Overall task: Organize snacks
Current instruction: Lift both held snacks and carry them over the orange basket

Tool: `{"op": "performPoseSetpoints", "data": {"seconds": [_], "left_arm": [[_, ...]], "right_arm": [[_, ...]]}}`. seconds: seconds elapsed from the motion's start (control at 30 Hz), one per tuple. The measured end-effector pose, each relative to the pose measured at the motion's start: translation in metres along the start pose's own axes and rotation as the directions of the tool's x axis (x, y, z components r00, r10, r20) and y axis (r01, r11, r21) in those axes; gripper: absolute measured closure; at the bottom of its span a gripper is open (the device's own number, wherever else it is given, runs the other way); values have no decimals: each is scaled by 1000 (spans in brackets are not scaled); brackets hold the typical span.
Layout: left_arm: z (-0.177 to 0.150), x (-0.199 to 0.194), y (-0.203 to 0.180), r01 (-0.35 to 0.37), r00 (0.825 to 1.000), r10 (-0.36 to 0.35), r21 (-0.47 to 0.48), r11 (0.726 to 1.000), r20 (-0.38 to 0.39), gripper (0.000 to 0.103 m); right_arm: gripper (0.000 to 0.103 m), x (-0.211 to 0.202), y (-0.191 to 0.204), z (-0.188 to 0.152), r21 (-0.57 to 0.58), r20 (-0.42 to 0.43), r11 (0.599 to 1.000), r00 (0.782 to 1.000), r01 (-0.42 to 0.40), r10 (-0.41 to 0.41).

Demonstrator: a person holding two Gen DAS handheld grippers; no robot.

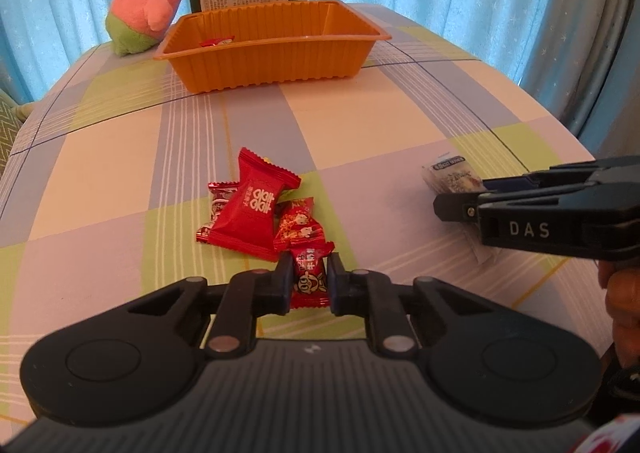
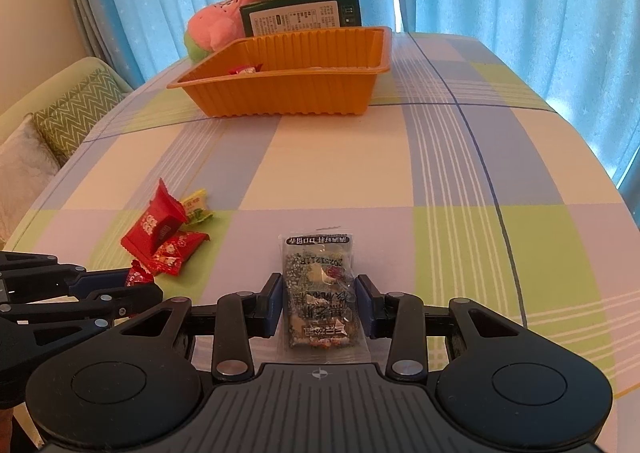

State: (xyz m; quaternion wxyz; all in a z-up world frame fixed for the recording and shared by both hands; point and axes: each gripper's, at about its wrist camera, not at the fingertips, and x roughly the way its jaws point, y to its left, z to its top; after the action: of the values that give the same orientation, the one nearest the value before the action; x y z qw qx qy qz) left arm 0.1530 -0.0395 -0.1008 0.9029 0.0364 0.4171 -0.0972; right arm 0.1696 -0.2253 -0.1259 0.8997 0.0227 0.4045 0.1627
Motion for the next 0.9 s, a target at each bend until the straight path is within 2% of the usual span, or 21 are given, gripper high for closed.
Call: {"op": "performPoseSetpoints", "data": {"seconds": [0.33,0.9], "left_arm": [[7,-20,10,8,1000,-7,-56,998,22,88],[11,-41,18,14,999,-11,-71,997,49,88]], "right_arm": [[64,-17,16,-4,8,14,1000,1000,-17,17],[64,-37,27,-2,28,24,999,1000,15,-16]]}}
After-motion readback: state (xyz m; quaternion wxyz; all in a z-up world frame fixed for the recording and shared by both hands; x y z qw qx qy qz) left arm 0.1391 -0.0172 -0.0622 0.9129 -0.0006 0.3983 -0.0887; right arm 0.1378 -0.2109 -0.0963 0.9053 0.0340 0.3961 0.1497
